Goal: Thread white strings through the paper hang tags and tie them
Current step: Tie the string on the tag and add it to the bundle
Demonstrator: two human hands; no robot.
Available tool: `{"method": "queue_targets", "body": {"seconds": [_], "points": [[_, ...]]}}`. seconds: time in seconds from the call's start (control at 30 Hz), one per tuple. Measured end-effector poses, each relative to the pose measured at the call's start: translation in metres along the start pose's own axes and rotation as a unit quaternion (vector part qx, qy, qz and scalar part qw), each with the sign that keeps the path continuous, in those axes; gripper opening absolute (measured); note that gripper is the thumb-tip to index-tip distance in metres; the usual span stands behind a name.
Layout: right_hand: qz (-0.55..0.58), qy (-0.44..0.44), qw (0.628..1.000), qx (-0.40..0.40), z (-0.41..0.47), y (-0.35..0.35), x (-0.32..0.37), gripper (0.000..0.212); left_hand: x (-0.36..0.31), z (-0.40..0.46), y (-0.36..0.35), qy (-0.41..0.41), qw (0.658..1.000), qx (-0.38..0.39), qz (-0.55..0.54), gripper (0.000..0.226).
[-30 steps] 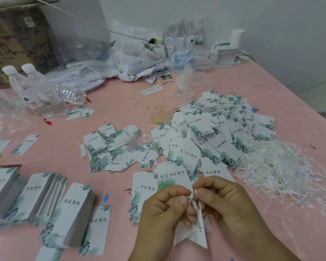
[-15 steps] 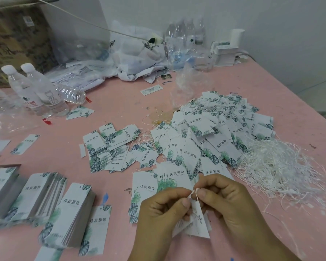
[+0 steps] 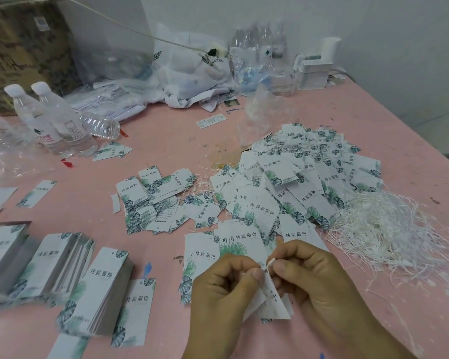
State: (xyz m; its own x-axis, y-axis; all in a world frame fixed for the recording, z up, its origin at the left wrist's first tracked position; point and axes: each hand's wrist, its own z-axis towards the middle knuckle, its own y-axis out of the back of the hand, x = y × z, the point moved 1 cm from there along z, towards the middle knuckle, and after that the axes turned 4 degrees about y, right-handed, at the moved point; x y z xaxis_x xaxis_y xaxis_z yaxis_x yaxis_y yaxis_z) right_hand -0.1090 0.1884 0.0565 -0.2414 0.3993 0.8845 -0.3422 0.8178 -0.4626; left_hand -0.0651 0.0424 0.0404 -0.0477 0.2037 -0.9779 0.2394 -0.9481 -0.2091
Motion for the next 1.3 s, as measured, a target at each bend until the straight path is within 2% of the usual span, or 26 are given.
{"method": "queue_targets", "body": {"seconds": [0.2,0.4,0.5,0.67,0.8,1.1,1.23,1.3], "points": [[-0.002,-0.009,1.0,-0.004,0.0,-0.001,-0.003,0.041,0.003,0.0,0.0,0.006,1.0,-0.008,0.014,0.018],[-0.002,0.001,1.0,-0.005,-0.001,-0.004,-0.004,0.044,0.006,-0.001,-0.001,0.009,1.0,0.005,0.015,0.02],[-0.012,0.006,1.0,-0.004,-0.001,-0.005,-0.004,0.041,0.009,0.0,0.0,0.02,1.0,-0.001,0.012,0.023],[-0.034,0.017,0.999,-0.007,-0.001,-0.006,-0.005,0.018,0.011,0.0,0.0,0.033,0.999,0.001,-0.004,0.024],[-0.026,0.022,0.999,-0.018,-0.002,-0.006,-0.006,0.017,0.009,0.0,-0.001,0.027,0.999,0.014,-0.011,0.021],[-0.05,0.011,0.998,-0.037,-0.003,-0.008,-0.009,0.022,0.008,-0.001,-0.001,0.023,1.0,-0.017,-0.002,0.021],[0.007,-0.003,0.999,-0.042,-0.002,-0.011,-0.012,0.009,0.008,-0.003,-0.003,0.022,1.0,-0.019,-0.008,0.019],[0.027,-0.02,0.999,-0.042,-0.002,-0.012,-0.013,0.01,0.008,-0.004,-0.003,0.008,0.999,-0.03,0.012,0.02]]}}
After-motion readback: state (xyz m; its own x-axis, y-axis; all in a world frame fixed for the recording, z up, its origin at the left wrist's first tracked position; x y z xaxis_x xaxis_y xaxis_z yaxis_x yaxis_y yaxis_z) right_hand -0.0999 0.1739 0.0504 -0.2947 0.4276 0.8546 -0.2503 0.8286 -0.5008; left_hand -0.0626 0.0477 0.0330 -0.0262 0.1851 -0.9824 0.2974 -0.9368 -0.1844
